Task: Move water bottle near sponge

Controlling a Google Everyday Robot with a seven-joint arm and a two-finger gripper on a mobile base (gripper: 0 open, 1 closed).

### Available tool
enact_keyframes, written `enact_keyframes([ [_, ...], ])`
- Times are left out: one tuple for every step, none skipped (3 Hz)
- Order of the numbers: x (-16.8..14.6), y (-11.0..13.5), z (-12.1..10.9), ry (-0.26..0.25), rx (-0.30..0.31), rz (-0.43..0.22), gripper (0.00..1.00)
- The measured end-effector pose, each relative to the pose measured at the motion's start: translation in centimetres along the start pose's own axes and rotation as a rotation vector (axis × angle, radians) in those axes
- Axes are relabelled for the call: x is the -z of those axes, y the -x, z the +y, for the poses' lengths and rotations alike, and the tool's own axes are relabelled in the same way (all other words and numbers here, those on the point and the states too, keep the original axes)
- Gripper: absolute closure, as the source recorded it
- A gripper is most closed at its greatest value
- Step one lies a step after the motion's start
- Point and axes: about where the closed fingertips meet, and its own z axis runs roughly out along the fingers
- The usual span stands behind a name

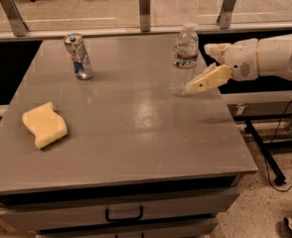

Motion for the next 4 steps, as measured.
enact_keyframes([
  [-2.5,0.4,0.7,0.041,0.022,-0.058,0.19],
  [-4.2,1.2,1.3,0.091,0.051,-0.122,0.41],
  [-5.7,2.7,2.8,0.166,0.096,-0.051,0.65],
  [-6.6,3.4,4.9,0.244,0.096,0.186,0.88],
])
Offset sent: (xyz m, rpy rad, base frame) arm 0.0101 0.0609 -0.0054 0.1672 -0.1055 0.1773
